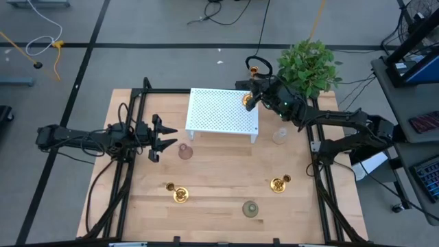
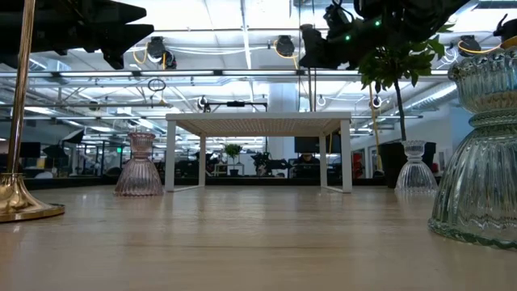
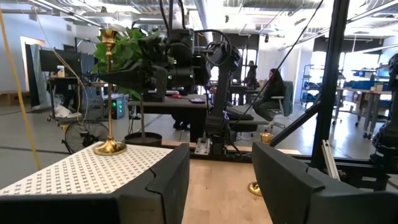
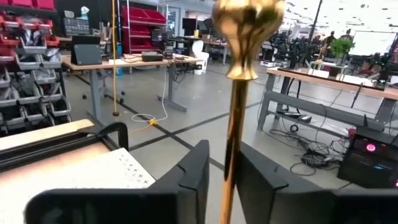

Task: Pick & Place candle stick holders
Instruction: Put the top right long gold candle holder on the shelf, then put the long gold candle holder on the shelf

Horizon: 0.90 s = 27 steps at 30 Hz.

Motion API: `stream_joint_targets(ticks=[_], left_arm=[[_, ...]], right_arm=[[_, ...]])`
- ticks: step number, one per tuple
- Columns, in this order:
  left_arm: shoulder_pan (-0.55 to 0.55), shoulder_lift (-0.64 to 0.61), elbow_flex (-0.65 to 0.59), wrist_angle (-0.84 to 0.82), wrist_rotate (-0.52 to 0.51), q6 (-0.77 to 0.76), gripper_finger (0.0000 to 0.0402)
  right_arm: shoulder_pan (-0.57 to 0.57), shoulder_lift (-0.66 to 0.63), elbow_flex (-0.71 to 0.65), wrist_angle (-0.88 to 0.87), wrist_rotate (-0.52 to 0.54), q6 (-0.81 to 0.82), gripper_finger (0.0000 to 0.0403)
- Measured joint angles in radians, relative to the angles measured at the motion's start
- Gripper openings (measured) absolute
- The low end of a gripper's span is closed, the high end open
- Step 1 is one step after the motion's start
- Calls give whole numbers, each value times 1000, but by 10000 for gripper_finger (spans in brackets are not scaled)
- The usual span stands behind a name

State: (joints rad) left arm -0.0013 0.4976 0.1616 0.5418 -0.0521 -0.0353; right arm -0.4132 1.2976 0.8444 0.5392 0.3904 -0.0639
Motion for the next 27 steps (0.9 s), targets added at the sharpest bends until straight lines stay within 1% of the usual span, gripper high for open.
stream_joint_targets(ticks=[5, 12, 16, 23, 27], left_arm=[[0, 0, 0, -13, 0, -1, 182], [0, 0, 0, -100, 11, -27, 182], [0, 0, 0, -141, 70, 15, 182], [-1, 0, 0, -160, 179, 30, 182], [-1, -1, 0, -202, 210, 29, 182]], right_arm=[[0, 7, 0, 6, 1, 0, 106], [0, 6, 0, 1, 1, 0, 144], [2, -1, 0, -55, 2, -4, 158], [3, -47, 0, -198, 1, 1, 179], [14, -75, 0, -258, 1, 25, 187]])
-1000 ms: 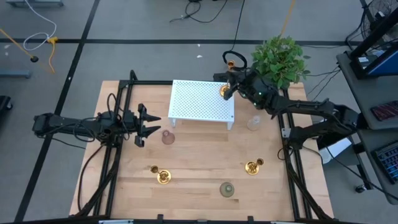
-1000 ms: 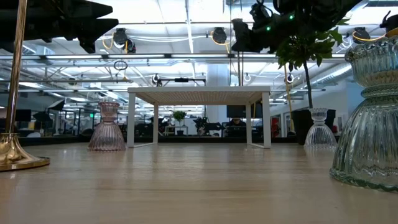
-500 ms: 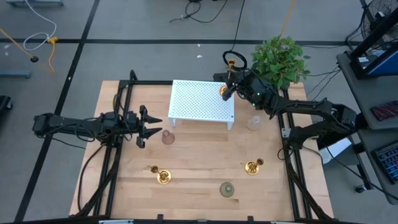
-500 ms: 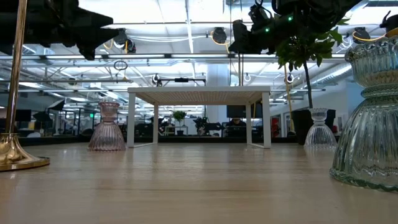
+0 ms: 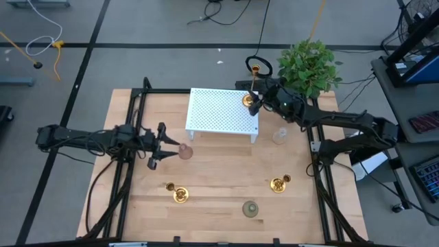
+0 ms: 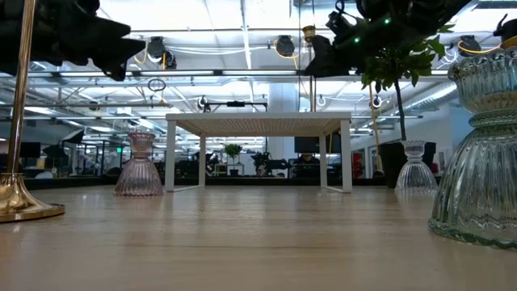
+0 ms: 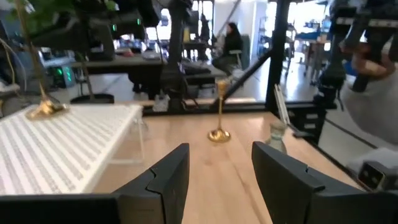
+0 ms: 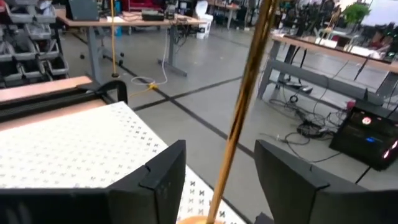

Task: Pick & Place candle stick holders
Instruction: Put the long gold candle holder on the shelf

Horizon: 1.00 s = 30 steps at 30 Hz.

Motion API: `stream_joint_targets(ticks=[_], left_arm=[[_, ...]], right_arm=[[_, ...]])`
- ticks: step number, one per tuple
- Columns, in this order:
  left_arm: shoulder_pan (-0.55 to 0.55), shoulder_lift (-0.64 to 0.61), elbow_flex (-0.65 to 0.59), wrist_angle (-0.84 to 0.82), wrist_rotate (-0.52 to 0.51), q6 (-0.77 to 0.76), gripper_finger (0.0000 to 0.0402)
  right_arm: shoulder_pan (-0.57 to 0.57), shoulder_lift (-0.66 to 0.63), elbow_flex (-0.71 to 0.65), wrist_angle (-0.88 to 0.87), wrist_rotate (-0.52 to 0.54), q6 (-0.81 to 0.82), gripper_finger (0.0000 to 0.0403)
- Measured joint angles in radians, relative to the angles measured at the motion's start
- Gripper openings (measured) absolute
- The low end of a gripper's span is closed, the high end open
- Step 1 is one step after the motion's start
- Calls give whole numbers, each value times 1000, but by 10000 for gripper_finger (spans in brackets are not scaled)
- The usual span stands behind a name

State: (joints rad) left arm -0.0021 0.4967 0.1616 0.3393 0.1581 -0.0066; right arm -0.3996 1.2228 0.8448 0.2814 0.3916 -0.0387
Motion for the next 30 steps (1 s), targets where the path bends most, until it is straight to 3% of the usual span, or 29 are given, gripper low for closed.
stream_joint_targets(ticks=[7, 20, 30], left_arm=[[-22, 1, 0, -136, 13, -48, 182], [-205, 1, -1, -242, 182, -11, 182], [-382, 110, -1, -188, -7, 4, 182]], right_arm=[[63, -57, 0, -108, -1, 1, 190], [225, -119, -7, -204, -1, 27, 188], [290, -119, -53, -197, -1, 73, 187]])
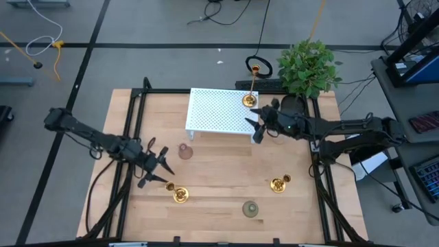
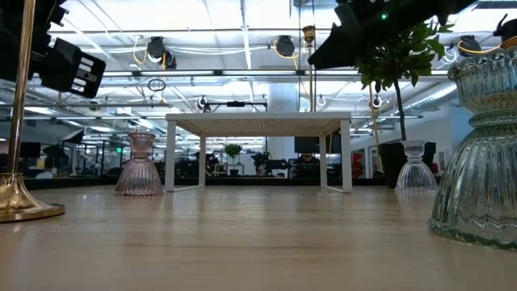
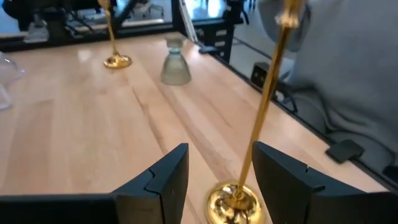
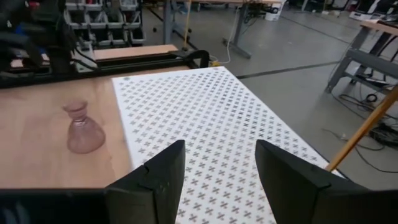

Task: Pick & Place candle stick holders
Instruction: Put the long gold candle holder on the shelf

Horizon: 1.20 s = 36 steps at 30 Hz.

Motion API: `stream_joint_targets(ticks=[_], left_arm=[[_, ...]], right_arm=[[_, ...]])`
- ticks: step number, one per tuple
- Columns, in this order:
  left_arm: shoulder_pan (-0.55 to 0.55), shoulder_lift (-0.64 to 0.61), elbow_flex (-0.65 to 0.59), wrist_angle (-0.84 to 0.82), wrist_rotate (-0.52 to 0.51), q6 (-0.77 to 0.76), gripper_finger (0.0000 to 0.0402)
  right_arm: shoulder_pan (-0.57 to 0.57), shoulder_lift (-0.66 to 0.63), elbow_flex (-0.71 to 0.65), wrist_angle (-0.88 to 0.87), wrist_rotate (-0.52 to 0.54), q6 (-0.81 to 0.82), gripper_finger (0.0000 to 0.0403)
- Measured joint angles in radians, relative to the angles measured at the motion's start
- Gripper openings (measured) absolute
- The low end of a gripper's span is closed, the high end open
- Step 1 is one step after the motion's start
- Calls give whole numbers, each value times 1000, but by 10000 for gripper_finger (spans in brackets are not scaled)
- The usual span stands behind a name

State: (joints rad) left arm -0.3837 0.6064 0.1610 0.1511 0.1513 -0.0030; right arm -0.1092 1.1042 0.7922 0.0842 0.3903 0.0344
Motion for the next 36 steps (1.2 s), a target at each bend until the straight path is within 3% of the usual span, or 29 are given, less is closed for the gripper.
stream_joint_targets(ticks=[5, 10, 22, 26, 30, 36], left_arm=[[-77, 132, 0, 147, -17, -2, 182], [-133, 256, 0, 269, -98, -3, 182], [-208, 481, 0, 534, -129, -2, 181], [-209, 537, 0, 607, -189, -1, 177], [-208, 569, 0, 614, -210, -1, 141], [-208, 572, 0, 629, -209, -1, 44]], right_arm=[[23, 0, -9, 11, 0, 7, 186], [27, 0, -9, 15, 0, 7, 185], [27, 0, -10, 13, -2, 7, 185], [27, 0, -10, 13, -2, 7, 184], [27, 0, -10, 13, -2, 7, 184], [27, 0, -10, 12, -3, 7, 182]])
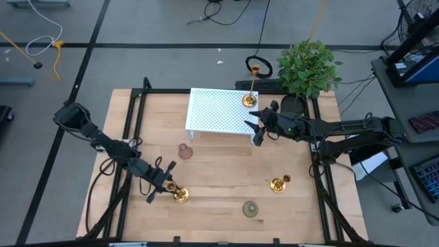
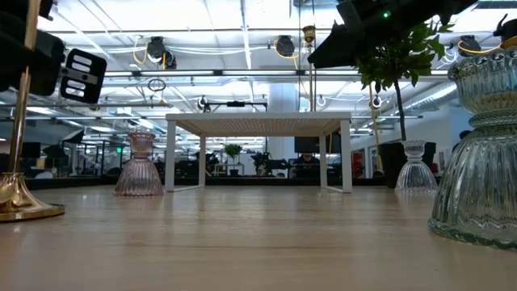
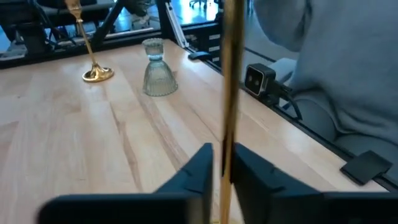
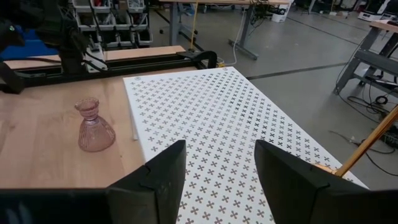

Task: Pick & Place candle stick holders
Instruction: Put the long gold candle holder on the shelf

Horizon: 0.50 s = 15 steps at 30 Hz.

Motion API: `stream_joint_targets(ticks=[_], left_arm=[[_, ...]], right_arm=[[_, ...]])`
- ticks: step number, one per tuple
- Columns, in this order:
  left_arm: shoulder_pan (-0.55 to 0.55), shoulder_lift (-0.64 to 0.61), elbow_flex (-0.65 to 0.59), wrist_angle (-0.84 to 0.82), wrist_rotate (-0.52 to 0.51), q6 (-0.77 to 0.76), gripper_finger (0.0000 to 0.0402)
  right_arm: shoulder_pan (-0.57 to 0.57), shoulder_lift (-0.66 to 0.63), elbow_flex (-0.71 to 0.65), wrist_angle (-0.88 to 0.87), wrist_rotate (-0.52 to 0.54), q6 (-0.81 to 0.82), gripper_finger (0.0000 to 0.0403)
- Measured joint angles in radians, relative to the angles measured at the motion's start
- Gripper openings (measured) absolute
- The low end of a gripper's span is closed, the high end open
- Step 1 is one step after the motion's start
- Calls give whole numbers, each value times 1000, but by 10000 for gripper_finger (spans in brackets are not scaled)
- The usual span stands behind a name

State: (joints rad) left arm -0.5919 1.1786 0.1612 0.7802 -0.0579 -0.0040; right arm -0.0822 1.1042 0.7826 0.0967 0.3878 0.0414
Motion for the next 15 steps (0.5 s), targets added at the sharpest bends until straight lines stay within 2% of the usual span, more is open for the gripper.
stream_joint_targets(ticks=[2, 8, 12, 15], left_arm=[[0, 0, 0, 18, 0, 1, 18], [0, 0, 37, 114, 1, 32, 22], [5, 0, 109, 52, -3, 75, 16], [21, 0, 180, -6, -44, 79, 18]], right_arm=[[0, 0, 0, 0, 0, 0, 181], [0, 0, 0, 0, 0, 0, 180], [0, 0, 0, 0, 0, 0, 181], [0, 0, 0, 0, 0, 0, 179]])
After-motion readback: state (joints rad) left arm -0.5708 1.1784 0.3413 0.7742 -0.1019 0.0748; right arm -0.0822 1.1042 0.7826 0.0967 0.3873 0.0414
